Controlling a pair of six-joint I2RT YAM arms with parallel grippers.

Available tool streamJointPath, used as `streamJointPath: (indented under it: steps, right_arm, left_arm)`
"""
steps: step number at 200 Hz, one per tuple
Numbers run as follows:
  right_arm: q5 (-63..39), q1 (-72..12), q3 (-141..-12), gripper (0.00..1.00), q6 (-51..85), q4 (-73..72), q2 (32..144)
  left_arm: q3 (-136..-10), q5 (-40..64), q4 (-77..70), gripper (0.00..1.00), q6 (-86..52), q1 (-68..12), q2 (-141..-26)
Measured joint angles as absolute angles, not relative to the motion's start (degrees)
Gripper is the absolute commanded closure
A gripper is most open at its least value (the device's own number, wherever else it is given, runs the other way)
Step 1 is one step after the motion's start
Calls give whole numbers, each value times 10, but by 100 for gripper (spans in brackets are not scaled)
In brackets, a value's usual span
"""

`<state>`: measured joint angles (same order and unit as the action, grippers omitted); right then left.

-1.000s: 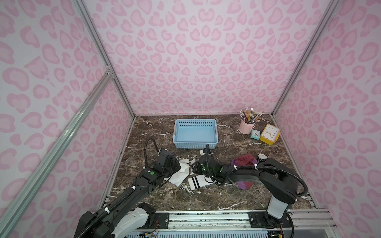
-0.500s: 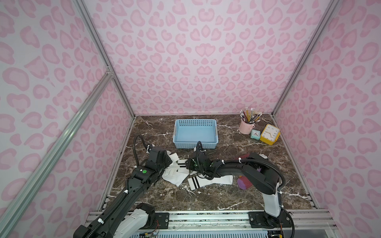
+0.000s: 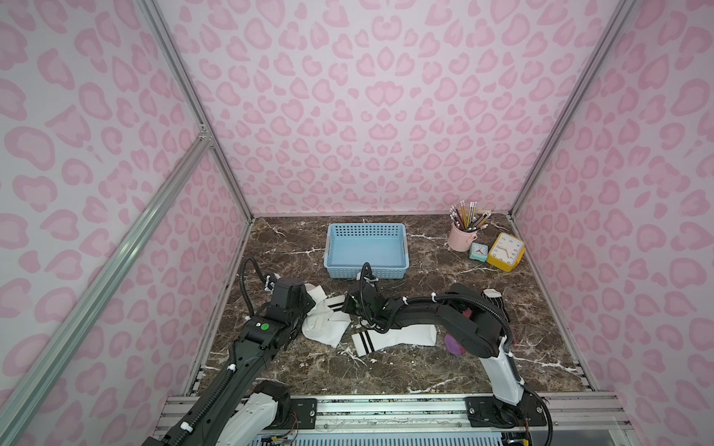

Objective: Place the socks together as a pair
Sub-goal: Place the sock at the center of the board.

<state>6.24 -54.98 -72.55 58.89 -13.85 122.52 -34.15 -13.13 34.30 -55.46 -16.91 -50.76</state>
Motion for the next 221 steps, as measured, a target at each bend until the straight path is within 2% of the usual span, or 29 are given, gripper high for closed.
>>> streamJointPath:
  steps: [38, 91, 99, 111, 117, 127, 144, 174, 221]
  right_arm:
    - [61, -555, -739, 100, 550, -94, 1181]
    - [91, -581, -698, 100, 484, -133, 1013]
    - [96, -581, -685, 100, 476, -136, 987]
    - [107, -583, -670, 100, 462, -137, 951]
    - [113, -584, -662, 100, 455, -140, 932]
    - [122, -587, -647, 100, 442, -144, 898]
    - [131, -588, -617, 100, 415, -157, 839]
    - [148, -587, -553, 100, 356, -186, 729]
    - [140, -567, -477, 100, 276, -199, 594]
  left_arm:
    - [-345, -131, 353, 89, -553, -162, -494]
    - [-357, -134, 354, 86, -549, -158, -481]
    - [-358, -133, 354, 83, -549, -158, -480]
    - [-359, -127, 354, 73, -547, -158, -478]
    - [-359, -121, 354, 66, -542, -158, -477]
    - [-359, -111, 353, 44, -540, -158, -476]
    - [-367, -83, 353, 29, -524, -158, -470]
    - [-389, -46, 347, 18, -493, -158, -441]
    - [-430, 62, 306, 17, -449, -158, -405]
